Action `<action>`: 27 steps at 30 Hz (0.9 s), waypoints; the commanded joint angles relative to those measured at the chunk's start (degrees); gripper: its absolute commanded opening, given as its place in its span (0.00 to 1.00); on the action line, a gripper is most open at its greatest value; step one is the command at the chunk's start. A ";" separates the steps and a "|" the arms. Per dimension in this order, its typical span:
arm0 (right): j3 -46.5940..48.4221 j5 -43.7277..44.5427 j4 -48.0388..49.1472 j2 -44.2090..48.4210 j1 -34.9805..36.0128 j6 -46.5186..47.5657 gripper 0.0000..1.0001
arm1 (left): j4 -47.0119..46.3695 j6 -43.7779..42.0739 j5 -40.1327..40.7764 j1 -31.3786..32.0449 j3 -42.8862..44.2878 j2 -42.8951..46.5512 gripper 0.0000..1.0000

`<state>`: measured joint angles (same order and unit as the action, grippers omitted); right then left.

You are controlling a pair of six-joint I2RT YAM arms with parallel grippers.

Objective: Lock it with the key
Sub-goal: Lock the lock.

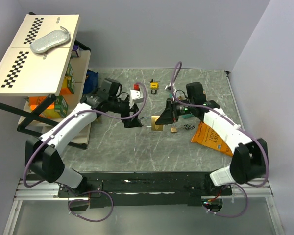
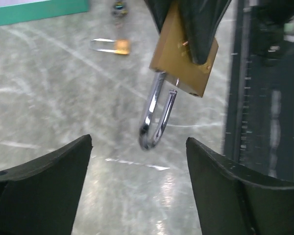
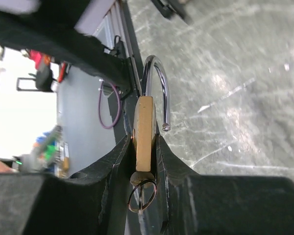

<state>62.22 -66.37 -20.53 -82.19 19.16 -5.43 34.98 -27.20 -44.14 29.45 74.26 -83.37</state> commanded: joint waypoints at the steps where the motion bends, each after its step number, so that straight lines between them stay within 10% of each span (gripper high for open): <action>1: 4.49 -7.19 -2.22 6.95 0.35 9.37 0.00 | 5.70 1.19 -10.16 0.17 3.96 -2.58 0.80; 14: 4.49 -5.88 0.05 12.06 0.35 9.40 0.00 | 2.73 5.31 -20.37 0.43 6.34 -3.99 0.46; 27: 5.63 -6.05 5.50 11.97 0.53 2.27 0.00 | 0.08 6.72 -18.61 1.40 4.40 -3.55 0.39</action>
<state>63.66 -68.71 -20.29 -72.97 19.35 -1.34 36.56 -20.14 -61.23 30.57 78.96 -88.86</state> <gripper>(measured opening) 0.285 0.431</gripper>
